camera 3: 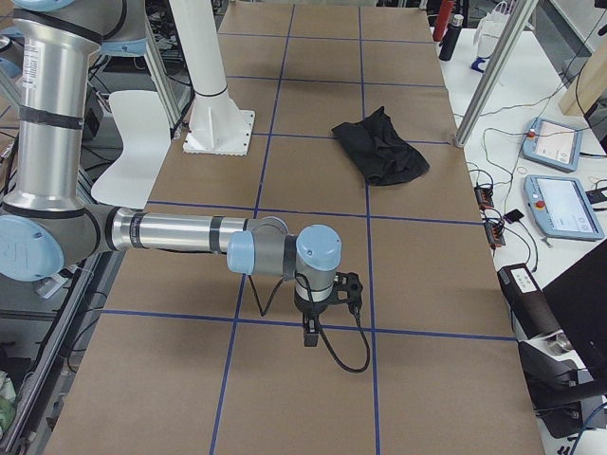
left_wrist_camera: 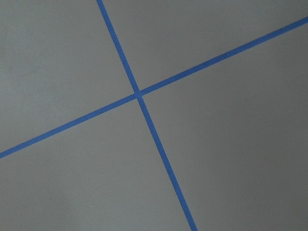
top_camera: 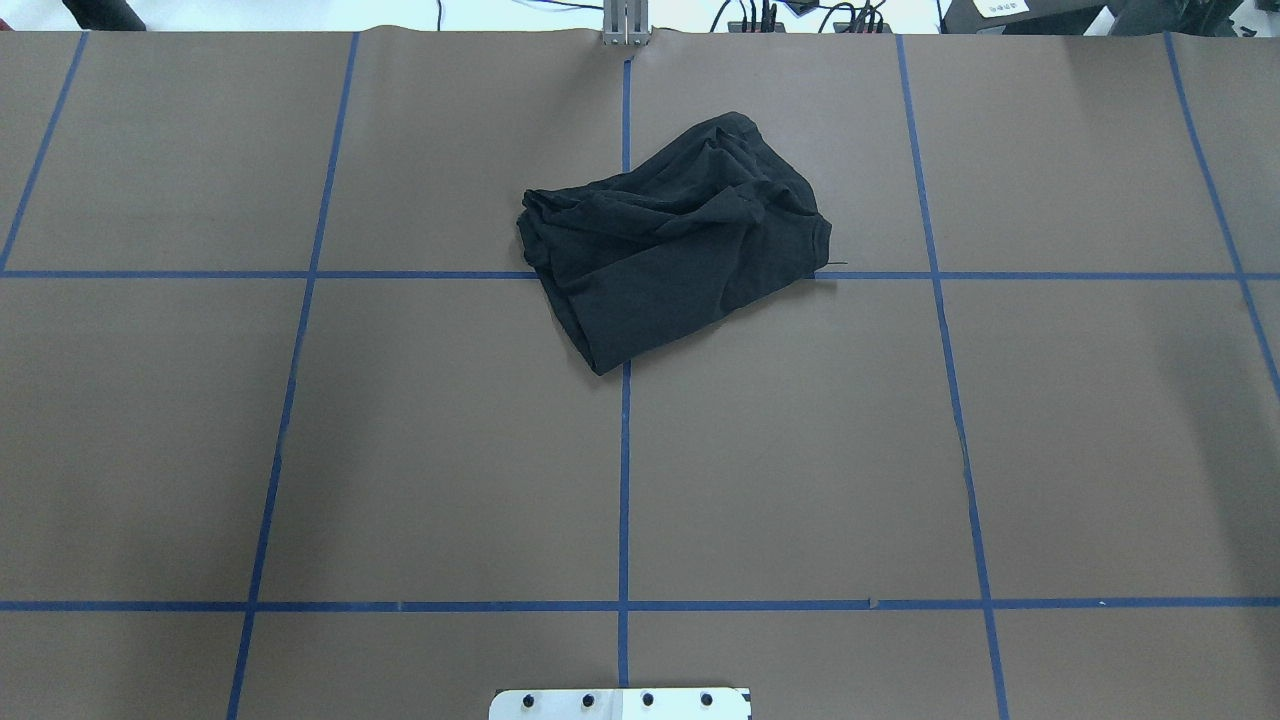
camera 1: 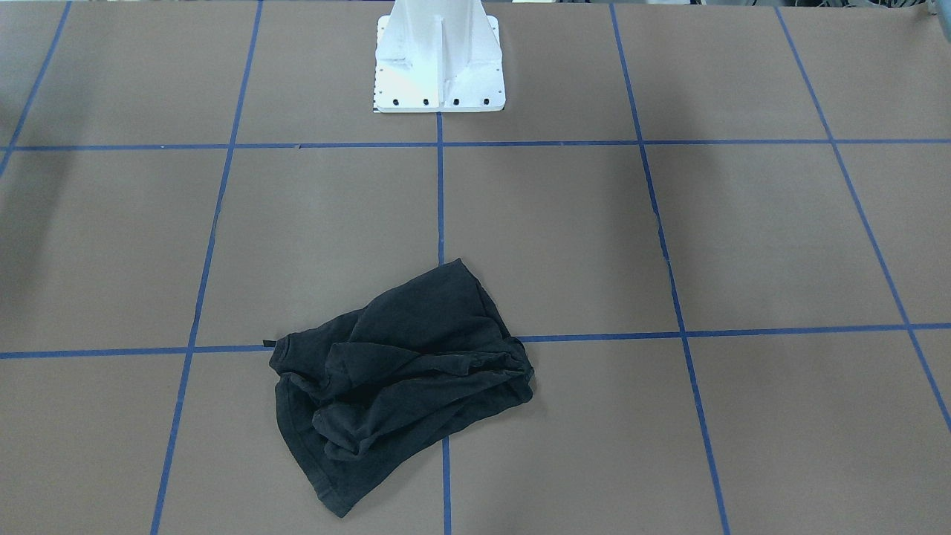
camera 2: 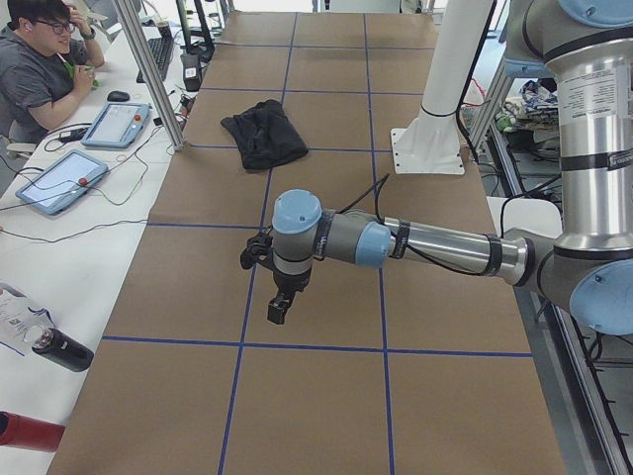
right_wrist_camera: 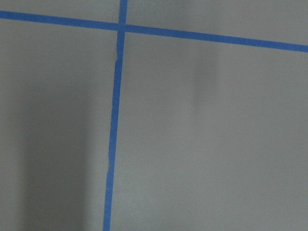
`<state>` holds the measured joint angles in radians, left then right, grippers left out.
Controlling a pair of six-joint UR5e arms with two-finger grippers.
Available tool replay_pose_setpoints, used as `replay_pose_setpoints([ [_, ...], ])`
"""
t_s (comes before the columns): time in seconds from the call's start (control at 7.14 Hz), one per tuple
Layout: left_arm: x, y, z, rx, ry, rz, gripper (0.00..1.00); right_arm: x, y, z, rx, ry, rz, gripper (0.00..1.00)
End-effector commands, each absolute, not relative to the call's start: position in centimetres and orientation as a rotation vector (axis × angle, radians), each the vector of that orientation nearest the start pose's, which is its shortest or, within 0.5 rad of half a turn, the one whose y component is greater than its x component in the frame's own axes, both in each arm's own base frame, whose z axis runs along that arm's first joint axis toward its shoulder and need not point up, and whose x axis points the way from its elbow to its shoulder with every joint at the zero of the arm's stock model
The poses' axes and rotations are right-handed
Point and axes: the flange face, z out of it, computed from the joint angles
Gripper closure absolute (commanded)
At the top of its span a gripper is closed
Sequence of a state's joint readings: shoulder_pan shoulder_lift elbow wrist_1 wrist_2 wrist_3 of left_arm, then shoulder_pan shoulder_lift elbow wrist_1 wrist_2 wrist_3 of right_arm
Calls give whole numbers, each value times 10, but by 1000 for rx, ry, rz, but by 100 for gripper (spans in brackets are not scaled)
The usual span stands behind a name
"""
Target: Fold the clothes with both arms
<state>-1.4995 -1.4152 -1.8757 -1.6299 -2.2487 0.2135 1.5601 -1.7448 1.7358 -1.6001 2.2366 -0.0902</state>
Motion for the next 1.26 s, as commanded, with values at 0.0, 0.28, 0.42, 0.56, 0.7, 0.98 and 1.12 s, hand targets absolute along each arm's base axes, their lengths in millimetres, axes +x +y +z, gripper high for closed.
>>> replay_pose_setpoints([
  [0.0,-40,-437,601,204,664,327,0,67,-416,666,-9,-667,-84,0],
  [0.28,-44,-409,629,147,671,307,0,67,-416,667,-11,-667,-83,0],
  [0.42,-50,-398,634,140,678,290,0,67,-416,666,-9,-667,-84,0],
  [0.56,-65,-397,629,158,673,254,0,67,-416,667,-11,-667,-83,0],
  [0.7,-64,-397,632,150,674,245,0,67,-415,667,-12,-667,-83,0],
  [0.98,-65,-396,635,144,673,241,0,67,-415,667,-12,-667,-83,0],
  [1.12,-65,-395,637,139,671,241,0,67,-414,668,-14,-667,-82,0],
])
